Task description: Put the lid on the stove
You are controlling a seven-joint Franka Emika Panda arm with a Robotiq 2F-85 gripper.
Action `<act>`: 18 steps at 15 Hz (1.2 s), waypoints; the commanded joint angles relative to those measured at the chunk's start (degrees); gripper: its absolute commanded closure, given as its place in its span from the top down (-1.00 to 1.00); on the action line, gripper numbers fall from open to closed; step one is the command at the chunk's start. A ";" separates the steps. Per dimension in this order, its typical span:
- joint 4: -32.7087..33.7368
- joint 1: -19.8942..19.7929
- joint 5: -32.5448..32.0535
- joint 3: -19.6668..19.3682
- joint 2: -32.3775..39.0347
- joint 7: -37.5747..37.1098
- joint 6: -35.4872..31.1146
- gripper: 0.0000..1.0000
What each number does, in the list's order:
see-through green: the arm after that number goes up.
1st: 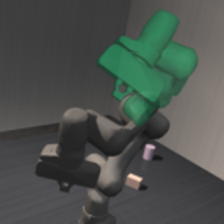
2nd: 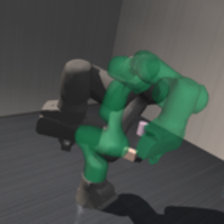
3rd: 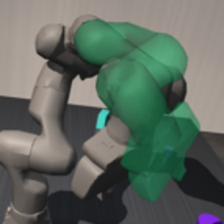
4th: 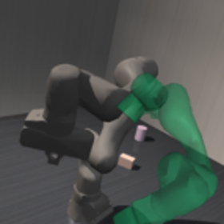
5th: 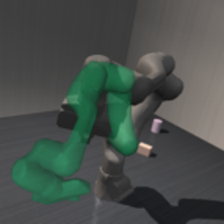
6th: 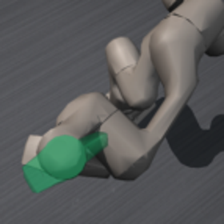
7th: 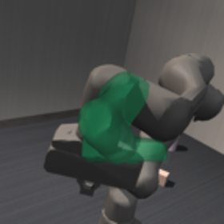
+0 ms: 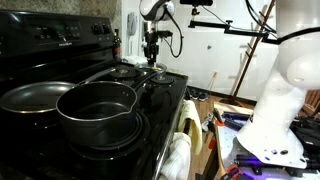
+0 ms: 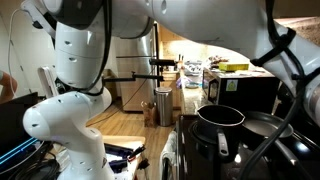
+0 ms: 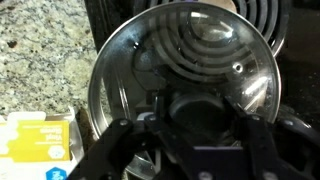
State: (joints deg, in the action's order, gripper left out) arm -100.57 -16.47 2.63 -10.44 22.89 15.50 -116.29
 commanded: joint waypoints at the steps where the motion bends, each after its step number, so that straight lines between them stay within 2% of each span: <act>1: -2.56 -0.25 0.11 0.41 -3.24 -0.11 0.45 -0.31; 6: -3.07 -0.45 0.74 0.43 -3.56 0.10 0.59 -0.31; 7: -3.08 -0.55 0.88 0.43 -3.51 0.21 0.72 -0.09; 8: -3.15 -0.55 0.69 0.36 -3.49 0.21 0.68 0.69; 9: -3.16 -0.65 0.94 0.37 -3.44 0.20 0.83 0.71; 11: -3.11 -0.80 1.19 0.34 -3.63 0.25 0.90 0.94; 13: -3.03 -0.87 1.41 0.29 -4.11 0.25 0.86 1.00; 18: -2.11 0.07 -0.49 -0.03 -6.06 -0.58 0.52 1.00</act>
State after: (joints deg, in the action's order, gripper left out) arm -101.98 -16.72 2.99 -10.52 19.46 15.49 -116.24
